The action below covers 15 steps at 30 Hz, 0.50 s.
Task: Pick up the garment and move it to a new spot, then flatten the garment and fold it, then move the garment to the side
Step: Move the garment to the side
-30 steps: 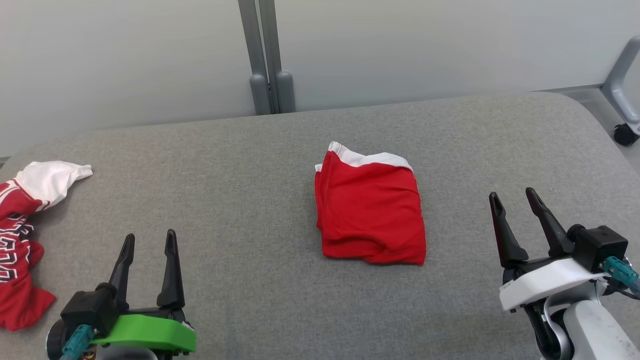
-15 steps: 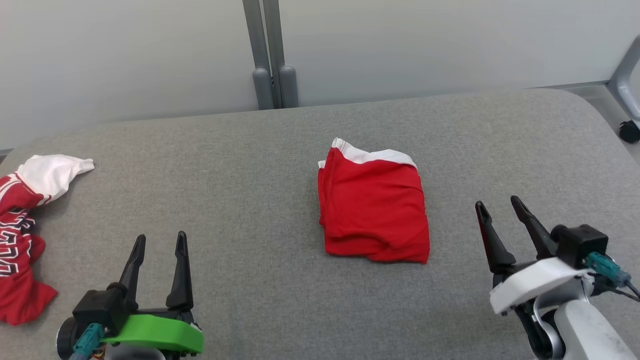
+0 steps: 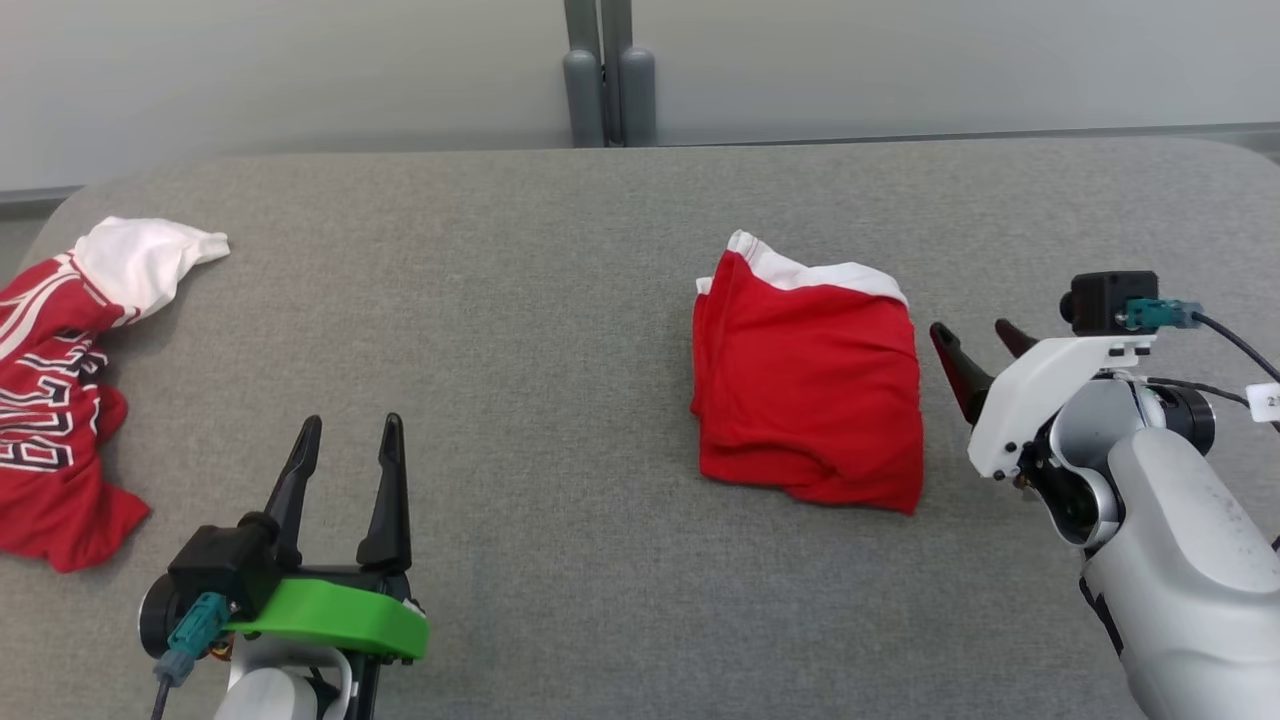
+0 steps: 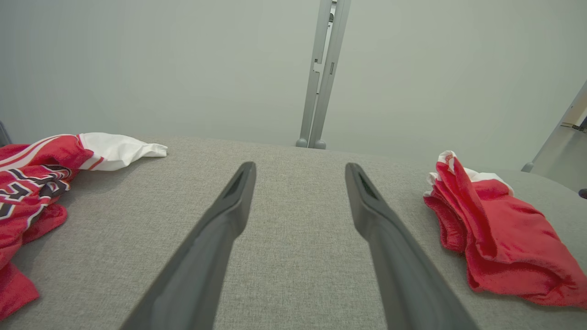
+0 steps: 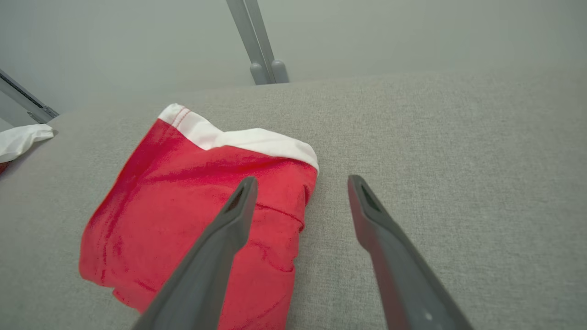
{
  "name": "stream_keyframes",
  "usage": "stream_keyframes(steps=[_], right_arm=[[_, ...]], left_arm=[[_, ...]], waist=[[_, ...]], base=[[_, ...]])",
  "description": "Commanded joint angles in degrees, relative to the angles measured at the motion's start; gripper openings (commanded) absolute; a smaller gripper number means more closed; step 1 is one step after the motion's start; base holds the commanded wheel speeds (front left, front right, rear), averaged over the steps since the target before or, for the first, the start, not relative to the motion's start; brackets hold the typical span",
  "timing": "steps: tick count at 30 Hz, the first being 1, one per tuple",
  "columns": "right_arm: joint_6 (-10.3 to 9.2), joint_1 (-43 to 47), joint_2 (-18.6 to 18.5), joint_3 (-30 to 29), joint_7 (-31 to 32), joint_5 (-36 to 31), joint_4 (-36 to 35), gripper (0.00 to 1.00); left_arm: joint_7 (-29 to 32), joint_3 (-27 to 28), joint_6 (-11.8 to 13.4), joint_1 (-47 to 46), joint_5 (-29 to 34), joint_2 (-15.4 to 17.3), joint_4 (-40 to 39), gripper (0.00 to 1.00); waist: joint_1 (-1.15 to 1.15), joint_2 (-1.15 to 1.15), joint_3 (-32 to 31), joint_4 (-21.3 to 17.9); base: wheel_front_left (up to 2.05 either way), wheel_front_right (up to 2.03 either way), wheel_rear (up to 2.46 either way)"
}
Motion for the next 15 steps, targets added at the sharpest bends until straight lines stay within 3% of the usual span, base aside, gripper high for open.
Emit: stream_keyframes(steps=[1, 8, 15], right_arm=[[0.00, -1.1, -0.1, 0.3, 2.2, -0.2, 1.7, 1.00], [-0.01, -5.5, 1.2, -1.5, 9.6, 3.2, 10.3, 1.00], [0.00, -8.7, 2.8, -2.9, 10.4, 4.4, 16.6, 0.99]], left_arm=[[0.1, 0.0, -0.2, -1.2, -0.3, -0.3, 0.3, 1.00], [0.0, -0.4, -0.6, -2.8, -0.2, -0.7, 1.0, 1.00], [0.0, -0.5, -1.3, -4.3, 0.1, -1.4, 1.6, 1.00]], waist=[[0.00, 0.00, 2.4, 2.6], [0.00, 0.00, 4.7, 4.9], [0.00, 0.00, 7.0, 5.8]], base=[[0.00, 0.00, 0.00], [0.00, 0.00, 0.00], [0.00, 0.00, 0.00]])
